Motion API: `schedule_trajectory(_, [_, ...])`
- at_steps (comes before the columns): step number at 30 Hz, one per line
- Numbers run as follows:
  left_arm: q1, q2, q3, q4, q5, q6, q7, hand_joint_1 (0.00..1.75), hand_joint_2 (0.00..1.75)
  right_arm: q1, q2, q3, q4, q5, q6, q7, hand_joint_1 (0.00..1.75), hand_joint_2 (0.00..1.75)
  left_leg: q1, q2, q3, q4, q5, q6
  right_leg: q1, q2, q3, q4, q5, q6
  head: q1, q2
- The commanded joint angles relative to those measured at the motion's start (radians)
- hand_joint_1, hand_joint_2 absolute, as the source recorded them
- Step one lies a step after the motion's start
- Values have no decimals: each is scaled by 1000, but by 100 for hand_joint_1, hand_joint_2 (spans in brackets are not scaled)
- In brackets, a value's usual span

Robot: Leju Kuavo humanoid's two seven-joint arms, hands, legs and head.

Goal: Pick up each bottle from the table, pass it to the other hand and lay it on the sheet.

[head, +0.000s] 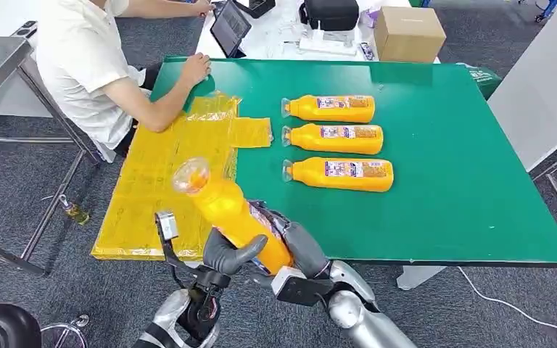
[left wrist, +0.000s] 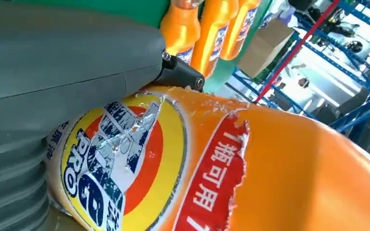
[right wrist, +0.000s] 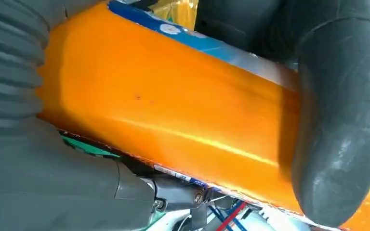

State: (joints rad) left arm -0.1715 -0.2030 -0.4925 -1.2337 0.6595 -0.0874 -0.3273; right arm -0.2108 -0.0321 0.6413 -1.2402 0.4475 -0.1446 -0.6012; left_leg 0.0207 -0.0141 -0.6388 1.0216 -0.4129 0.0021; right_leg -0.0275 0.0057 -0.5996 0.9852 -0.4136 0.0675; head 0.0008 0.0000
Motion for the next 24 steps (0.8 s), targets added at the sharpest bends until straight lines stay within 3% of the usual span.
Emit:
schedule_trajectory(1, [-10,24,60,-21,20,44,-4,175,175,52,-3,-19,13,-5,-65,-22,0,0,1,1,6,-1,-2,1,1,-1,6,-2,-1,-4,0,0])
schedule_trajectory(4, [-39,53,43,-3,-190,251,-74,175,175,118,7,-66,-54,104,-298,-39,0,0,1,-1,4,-1,-1,1,1,-3,4,-1,-2,-3,0,0])
schedule_trajectory(5, [-44,54,48,4,-187,249,-74,175,175,124,2,-62,-66,105,-300,-38,0,0,1,-1,5,-1,-1,1,2,-3,6,-2,-2,-4,0,0])
schedule_trajectory(6, [-64,64,56,30,-300,347,-104,175,175,151,9,-78,-114,149,-421,-41,0,0,0,-1,3,-1,-1,1,1,-2,4,-1,-1,-3,1,0])
schedule_trajectory(10, [-82,84,103,59,-403,400,-102,175,175,187,5,-87,-200,196,-542,-13,0,0,0,0,3,-1,-1,1,1,-1,2,0,-1,-3,0,0])
schedule_trajectory(11, [-83,88,112,56,-408,401,-100,175,175,195,1,-88,-219,199,-551,-11,0,0,1,1,8,-1,-3,1,2,-1,8,-1,-3,-6,0,0])
schedule_trajectory(13, [-79,85,132,43,-429,404,-93,175,175,208,2,-97,-240,209,-554,0,0,0,0,1,2,-1,-1,1,1,0,1,0,-1,-2,0,0])
schedule_trajectory(17, [-88,90,125,33,-543,478,-105,175,175,215,2,-100,-252,177,-544,-3,0,0,0,1,2,0,-1,1,1,-1,2,0,-1,-3,0,0])
schedule_trajectory(23, [-89,87,131,33,-549,476,-103,175,175,214,3,-101,-251,176,-544,-4,0,0,0,1,2,-1,-1,1,1,-1,2,-1,-1,-3,0,0])
schedule_trajectory(24, [-101,97,110,51,-647,538,-116,175,175,211,7,-103,-246,167,-539,-12,0,0,1,2,5,-1,-2,1,2,0,4,-1,-2,-4,0,0])
